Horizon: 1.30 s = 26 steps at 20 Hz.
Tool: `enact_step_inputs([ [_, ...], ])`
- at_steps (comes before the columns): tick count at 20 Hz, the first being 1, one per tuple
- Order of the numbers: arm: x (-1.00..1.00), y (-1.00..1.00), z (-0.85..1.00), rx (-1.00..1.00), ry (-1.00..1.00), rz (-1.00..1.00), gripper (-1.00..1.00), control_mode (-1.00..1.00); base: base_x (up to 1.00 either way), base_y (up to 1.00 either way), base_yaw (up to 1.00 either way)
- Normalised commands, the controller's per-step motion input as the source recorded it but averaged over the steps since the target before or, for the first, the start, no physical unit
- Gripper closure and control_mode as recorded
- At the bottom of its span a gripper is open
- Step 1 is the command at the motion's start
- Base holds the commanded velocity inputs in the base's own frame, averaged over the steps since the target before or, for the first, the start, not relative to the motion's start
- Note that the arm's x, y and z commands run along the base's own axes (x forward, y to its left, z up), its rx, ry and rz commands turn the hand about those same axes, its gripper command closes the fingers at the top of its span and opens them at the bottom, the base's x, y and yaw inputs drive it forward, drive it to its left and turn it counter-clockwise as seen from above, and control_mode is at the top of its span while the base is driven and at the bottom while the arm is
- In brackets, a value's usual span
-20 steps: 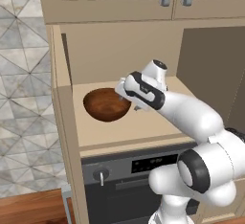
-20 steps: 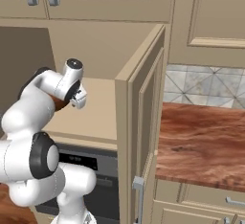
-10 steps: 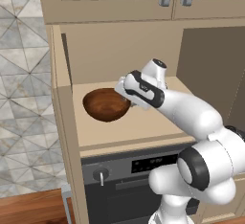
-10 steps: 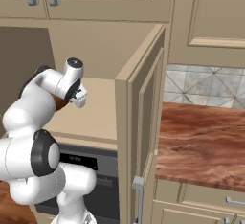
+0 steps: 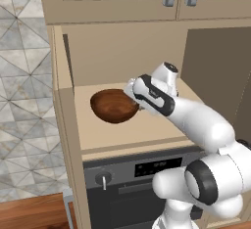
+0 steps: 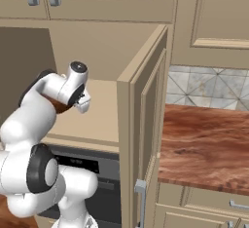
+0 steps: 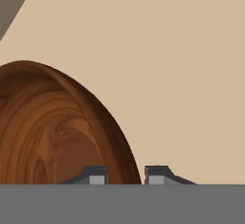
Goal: Pick up the bowls from the cabinet and place each bowl in front of a stool on the dining counter.
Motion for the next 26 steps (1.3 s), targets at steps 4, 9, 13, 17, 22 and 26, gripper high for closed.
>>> enact_step_inputs([
  [4,-0.49,-0.22,0.01,0.01,-0.03,-0.38,1.0,-1.0,0.0,0.0,0.0],
  [9,-0.74,-0.43,0.18,0.18,0.03,-0.4,1.0,-1.0,0.0,0.0,0.0],
  [13,-0.91,-0.42,0.31,0.22,0.15,-0.4,1.0,-1.0,0.0,0.0,0.0],
  [17,-0.78,-0.06,0.44,0.09,0.23,-0.29,1.0,-1.0,0.0,0.0,0.0],
  [22,-0.65,-0.12,0.49,0.04,0.25,-0.3,1.0,-1.0,0.0,0.0,0.0],
  [26,-0.69,-0.16,0.3,0.03,0.12,-0.29,1.0,-1.0,0.0,0.0,0.0],
])
